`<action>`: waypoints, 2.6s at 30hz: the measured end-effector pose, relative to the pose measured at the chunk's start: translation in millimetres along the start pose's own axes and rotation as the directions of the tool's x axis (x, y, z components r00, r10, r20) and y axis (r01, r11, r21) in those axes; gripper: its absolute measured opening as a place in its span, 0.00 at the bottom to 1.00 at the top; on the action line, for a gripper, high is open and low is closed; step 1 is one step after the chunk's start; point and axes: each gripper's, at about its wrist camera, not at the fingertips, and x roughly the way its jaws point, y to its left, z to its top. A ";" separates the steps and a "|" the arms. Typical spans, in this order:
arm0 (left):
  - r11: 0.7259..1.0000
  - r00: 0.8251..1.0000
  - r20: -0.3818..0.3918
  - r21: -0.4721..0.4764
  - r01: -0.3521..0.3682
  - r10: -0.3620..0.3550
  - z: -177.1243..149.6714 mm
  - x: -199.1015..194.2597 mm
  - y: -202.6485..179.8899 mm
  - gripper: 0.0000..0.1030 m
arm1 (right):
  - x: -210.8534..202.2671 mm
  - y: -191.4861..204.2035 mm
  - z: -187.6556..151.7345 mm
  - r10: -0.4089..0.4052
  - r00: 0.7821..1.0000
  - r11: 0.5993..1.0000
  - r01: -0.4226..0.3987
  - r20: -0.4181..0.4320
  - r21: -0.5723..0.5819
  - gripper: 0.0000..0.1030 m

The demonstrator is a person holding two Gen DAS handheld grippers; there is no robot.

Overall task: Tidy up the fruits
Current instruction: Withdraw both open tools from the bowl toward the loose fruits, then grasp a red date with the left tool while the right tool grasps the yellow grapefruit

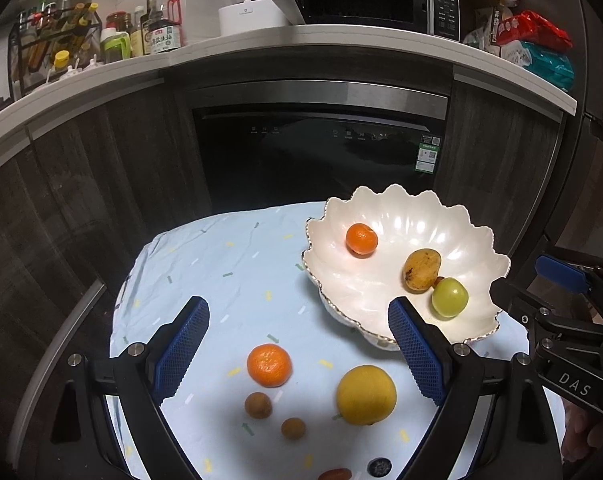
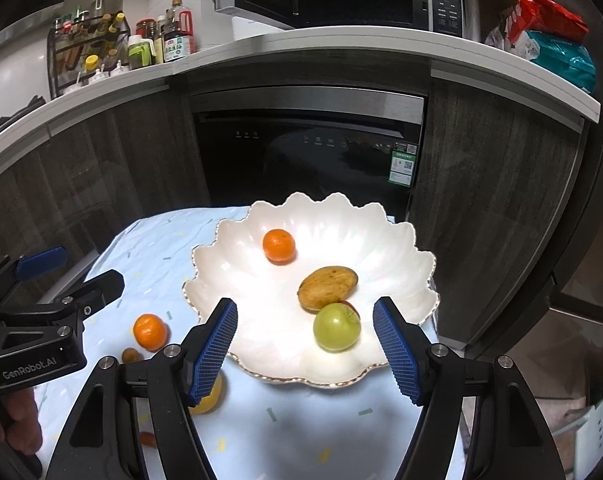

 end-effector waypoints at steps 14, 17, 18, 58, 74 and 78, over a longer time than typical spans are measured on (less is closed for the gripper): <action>1.000 1.000 -0.018 -0.009 -0.008 0.008 -26.3 -13.8 13.1 0.89 | -7.9 18.0 -14.6 0.020 1.000 0.999 -0.020 -0.012 -0.031 0.69; 1.000 1.000 -0.026 -0.009 -0.007 0.007 -33.1 -15.1 14.7 0.89 | -8.1 22.4 -19.9 0.025 0.999 0.999 -0.026 -0.019 -0.039 0.69; 1.000 1.000 -0.028 -0.008 -0.008 0.008 -35.9 -15.8 15.4 0.89 | -8.0 23.5 -21.1 0.027 0.999 0.999 -0.028 -0.022 -0.041 0.69; 0.998 0.992 -0.119 0.054 0.042 -0.035 -123.1 -11.6 4.0 0.88 | 10.0 46.8 -78.7 0.093 0.989 0.983 -0.109 -0.117 -0.145 0.69; 0.996 0.984 -0.174 0.072 0.047 -0.033 -142.9 13.4 -14.7 0.78 | 44.2 50.2 -81.7 0.190 0.967 0.944 -0.227 -0.169 -0.238 0.69; 0.997 0.981 -0.194 0.060 0.046 -0.033 -146.6 20.0 -17.1 0.68 | 53.6 53.9 -80.4 0.217 0.959 0.927 -0.261 -0.183 -0.269 0.69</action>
